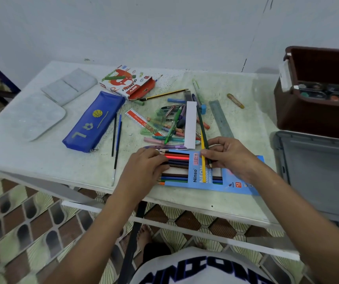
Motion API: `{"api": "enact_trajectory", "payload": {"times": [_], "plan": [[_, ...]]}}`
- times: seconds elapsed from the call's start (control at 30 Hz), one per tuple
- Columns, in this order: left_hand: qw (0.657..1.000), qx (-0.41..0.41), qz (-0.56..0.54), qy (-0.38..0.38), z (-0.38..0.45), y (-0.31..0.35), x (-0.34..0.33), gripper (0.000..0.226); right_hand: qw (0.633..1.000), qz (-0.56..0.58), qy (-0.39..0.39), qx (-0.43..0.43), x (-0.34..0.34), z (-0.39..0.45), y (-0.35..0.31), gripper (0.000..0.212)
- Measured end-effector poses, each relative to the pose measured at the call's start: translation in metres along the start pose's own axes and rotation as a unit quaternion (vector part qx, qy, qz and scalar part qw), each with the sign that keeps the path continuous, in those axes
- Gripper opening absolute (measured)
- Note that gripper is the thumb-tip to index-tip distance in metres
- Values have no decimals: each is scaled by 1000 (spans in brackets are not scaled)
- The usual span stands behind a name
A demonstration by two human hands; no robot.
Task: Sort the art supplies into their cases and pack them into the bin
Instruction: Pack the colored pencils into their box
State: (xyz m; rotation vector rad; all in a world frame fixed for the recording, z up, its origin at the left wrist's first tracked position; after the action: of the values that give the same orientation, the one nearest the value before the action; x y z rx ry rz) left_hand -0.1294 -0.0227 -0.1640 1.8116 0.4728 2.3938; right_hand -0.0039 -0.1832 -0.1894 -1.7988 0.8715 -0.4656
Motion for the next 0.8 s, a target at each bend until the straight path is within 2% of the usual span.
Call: {"api": "enact_trajectory", "payload": {"times": [0.13, 0.27, 0.33, 0.43, 0.5, 0.6, 0.8], "plan": [[999, -4, 9, -35, 8, 16, -8, 16, 1000, 2, -1, 0, 0, 0, 0, 19], [992, -27, -45, -119, 12, 25, -24, 33, 1000, 11, -2, 2, 2, 0, 1, 21], [992, -20, -49, -115, 9, 22, -19, 40, 1000, 14, -2, 1, 2, 0, 1, 21], [993, 14, -67, -94, 7, 9, -4, 26, 1000, 18, 1, 0, 2, 0, 1, 20], [991, 27, -15, -127, 7, 2, -3, 18, 1000, 15, 1, 0, 2, 0, 1, 21], [988, 32, 30, -147, 9, 5, -6, 19, 1000, 10, -2, 1, 1, 0, 1, 20], [989, 24, 9, -149, 16, 31, -15, 18, 1000, 13, -3, -1, 0, -2, 0, 23]]}}
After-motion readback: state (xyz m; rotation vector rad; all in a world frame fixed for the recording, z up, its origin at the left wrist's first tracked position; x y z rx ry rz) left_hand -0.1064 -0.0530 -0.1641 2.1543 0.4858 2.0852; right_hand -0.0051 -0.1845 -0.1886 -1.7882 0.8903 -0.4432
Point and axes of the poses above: each hand's wrist, its own z-axis towards the middle knuckle, its own x-axis out of the back of the hand, y = z × x, the point moved 8 cm from there along z, towards the middle knuckle, and after that the axes turned 2 degrees about x, right-handed, at the moved point
